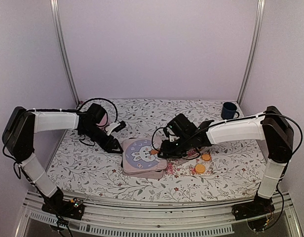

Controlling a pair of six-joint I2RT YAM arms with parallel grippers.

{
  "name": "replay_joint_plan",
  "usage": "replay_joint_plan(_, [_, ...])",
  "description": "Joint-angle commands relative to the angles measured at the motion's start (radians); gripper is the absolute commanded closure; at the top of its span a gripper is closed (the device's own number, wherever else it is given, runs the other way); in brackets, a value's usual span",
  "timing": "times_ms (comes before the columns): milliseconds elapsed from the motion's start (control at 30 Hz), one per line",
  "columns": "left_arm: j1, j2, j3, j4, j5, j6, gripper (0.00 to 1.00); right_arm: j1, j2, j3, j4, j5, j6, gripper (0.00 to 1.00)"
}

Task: Pack the cookies
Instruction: Adjust the box lid on the packing box.

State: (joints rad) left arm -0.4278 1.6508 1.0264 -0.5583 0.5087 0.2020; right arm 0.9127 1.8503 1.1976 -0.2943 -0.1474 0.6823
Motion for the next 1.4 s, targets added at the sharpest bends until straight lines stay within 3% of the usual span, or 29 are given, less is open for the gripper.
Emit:
replay_joint_plan(0, [-0.025,0.040,0.018,0.024,0.042,-0.021,0.48,0.041,0.006,-0.008,-0.094,0.053,-0.013,0.61])
replay_joint_plan(233, [-0.052,0.069,0.061,0.020,0.059,-0.028,0.61,0.054,0.004,-0.008,-0.107,0.073,-0.010,0.61])
replay_joint_plan(1167, [-0.060,0.189,0.199,0.018,0.049,-0.011,0.65,0.155,0.045,0.063,-0.199,0.121,-0.022,0.60])
replay_joint_plan(1367, [-0.063,0.203,0.248,0.002,0.047,-0.010,0.65,0.141,0.047,0.090,-0.218,0.133,-0.048,0.55])
